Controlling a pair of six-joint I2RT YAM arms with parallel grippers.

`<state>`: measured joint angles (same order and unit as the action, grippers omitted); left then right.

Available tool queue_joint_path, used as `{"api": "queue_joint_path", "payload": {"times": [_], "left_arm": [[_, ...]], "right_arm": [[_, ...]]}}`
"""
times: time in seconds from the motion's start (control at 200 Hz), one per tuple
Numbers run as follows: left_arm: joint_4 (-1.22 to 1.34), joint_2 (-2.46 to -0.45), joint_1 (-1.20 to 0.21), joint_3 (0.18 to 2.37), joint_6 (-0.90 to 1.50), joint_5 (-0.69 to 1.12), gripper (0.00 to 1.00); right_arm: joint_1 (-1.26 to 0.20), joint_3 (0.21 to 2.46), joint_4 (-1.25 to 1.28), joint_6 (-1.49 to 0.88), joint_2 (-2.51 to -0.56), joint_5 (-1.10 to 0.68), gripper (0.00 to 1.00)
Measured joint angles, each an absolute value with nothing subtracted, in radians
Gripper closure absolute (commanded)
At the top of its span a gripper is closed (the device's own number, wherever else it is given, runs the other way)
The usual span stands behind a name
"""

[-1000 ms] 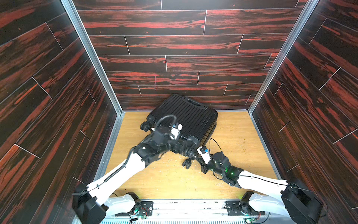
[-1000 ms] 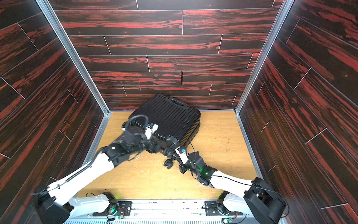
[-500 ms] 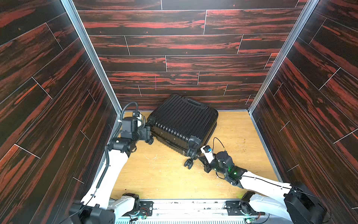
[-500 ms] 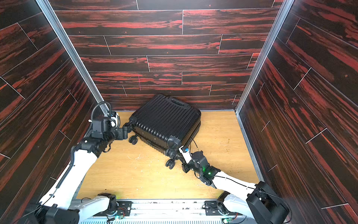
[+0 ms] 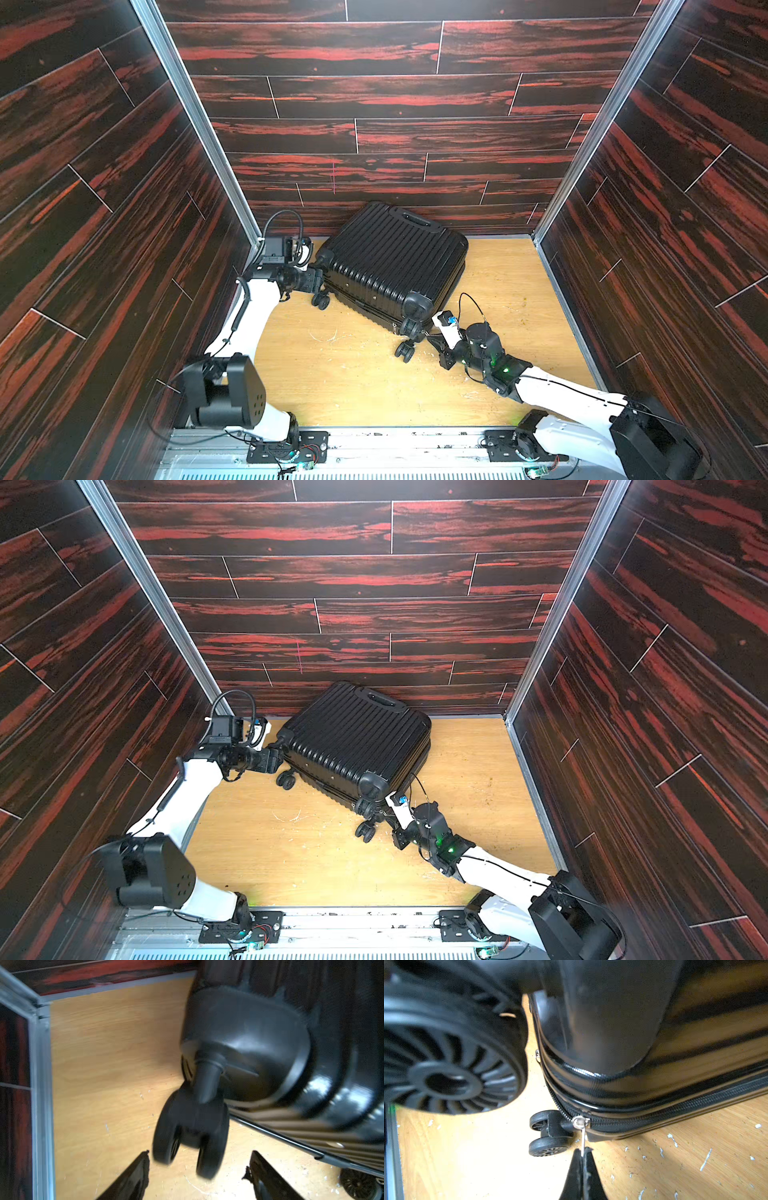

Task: Close the suitcase zippers
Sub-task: Adjust the suitcase at the center of the board.

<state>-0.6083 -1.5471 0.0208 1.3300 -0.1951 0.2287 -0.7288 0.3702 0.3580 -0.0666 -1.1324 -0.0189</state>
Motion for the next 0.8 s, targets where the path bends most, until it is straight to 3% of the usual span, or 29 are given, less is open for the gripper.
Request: {"api": "queue_joint_path", "payload": {"times": [0.115,0.175,0.276,0.521,0.802], "left_arm": [[-0.621,-1.596,0.022,1.365,-0.261,0.253,0.44],[-0.621,-1.611,0.028,1.377,-0.292,0.267,0.57],[-0.618,-1.612,0.043,1.384,-0.336,0.304,0.68],[-0.556,-1.579,0.037,1.329,-0.290,0.293,0.69],[-0.531,-1.290,0.010,1.070,-0.073,0.204,0.70]], "right_arm": [[-0.728,0.371,0.357,-0.067,-1.134,-0.021,1.00],[-0.727,0.371,0.358,-0.067,-1.135,-0.022,1.00],[-0.724,0.375,0.356,-0.067,-1.141,-0.018,1.00],[-0.721,0.385,0.342,-0.063,-1.147,-0.006,1.00],[-0.635,0.419,0.329,-0.043,-1.181,-0.012,1.00]]}}
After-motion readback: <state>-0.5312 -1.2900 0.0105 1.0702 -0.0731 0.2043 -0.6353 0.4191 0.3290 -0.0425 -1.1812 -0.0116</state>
